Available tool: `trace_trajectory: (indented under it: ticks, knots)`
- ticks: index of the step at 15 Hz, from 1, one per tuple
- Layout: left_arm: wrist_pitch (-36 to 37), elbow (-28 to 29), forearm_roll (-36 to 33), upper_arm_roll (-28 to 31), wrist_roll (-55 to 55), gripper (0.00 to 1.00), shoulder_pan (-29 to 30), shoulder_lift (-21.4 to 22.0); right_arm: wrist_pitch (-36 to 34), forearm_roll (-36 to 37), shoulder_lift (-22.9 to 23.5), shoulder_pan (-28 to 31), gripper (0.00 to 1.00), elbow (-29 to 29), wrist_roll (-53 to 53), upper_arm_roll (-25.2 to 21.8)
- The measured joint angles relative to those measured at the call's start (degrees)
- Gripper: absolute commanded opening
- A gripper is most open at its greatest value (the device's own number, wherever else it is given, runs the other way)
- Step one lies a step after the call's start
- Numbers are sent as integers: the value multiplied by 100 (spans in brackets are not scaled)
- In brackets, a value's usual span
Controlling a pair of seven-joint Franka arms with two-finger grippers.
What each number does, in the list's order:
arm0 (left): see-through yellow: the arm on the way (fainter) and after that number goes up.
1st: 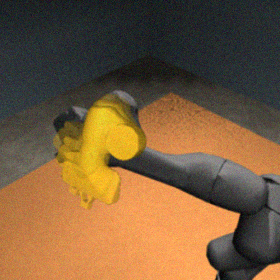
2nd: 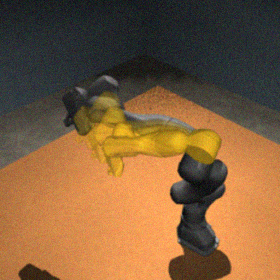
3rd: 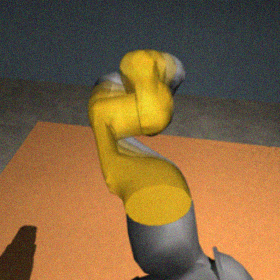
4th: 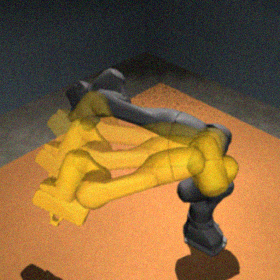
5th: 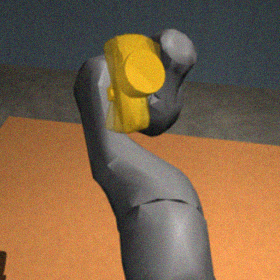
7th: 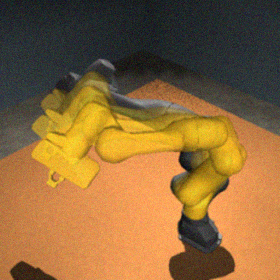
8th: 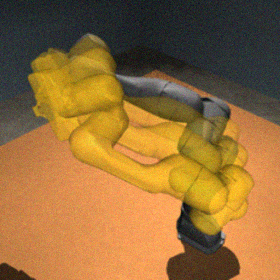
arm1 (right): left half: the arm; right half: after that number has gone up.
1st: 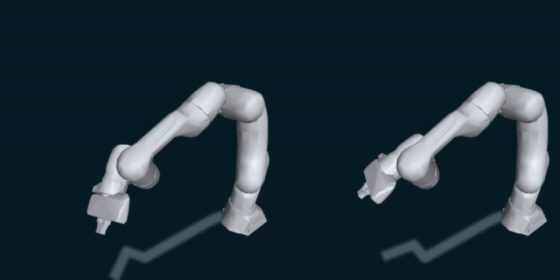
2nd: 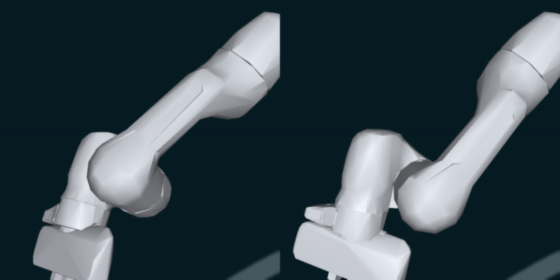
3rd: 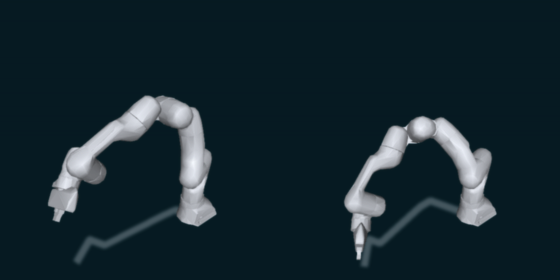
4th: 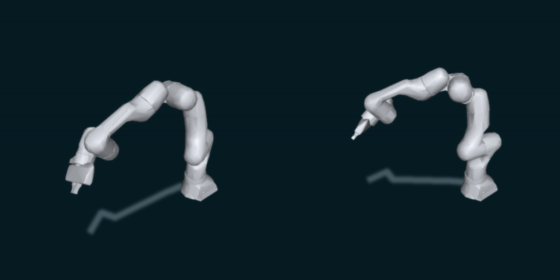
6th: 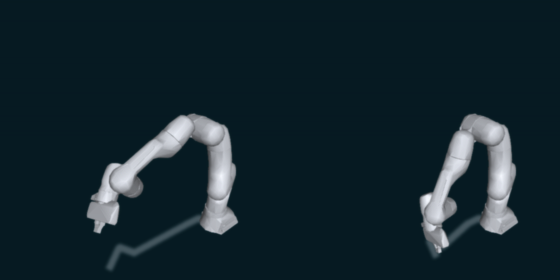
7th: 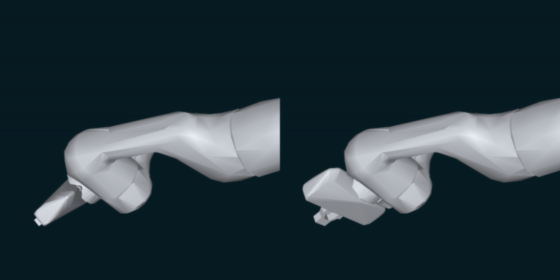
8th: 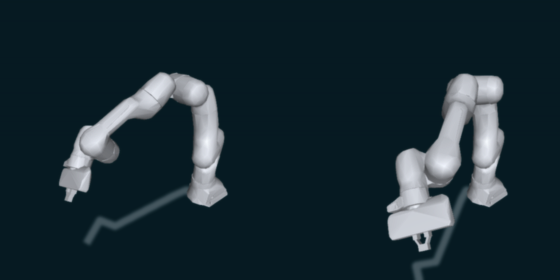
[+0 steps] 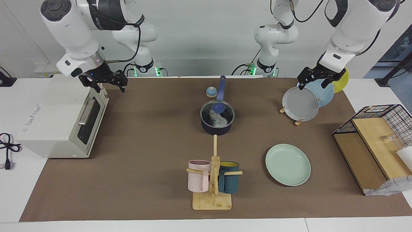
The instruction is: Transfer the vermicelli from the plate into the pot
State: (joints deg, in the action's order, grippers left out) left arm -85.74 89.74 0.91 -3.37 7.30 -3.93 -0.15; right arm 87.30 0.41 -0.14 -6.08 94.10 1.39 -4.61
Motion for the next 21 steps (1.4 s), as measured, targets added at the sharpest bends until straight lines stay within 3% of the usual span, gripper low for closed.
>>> trace_trajectory:
  ticks: [6,21]
  knots:
    - [0,0,0,0,0,100,0,0,0,2,0,487,100,-90,-1,323]
    - [0,0,0,0,0,100,0,0,-55,2,-11,568,100,-139,-159,399]
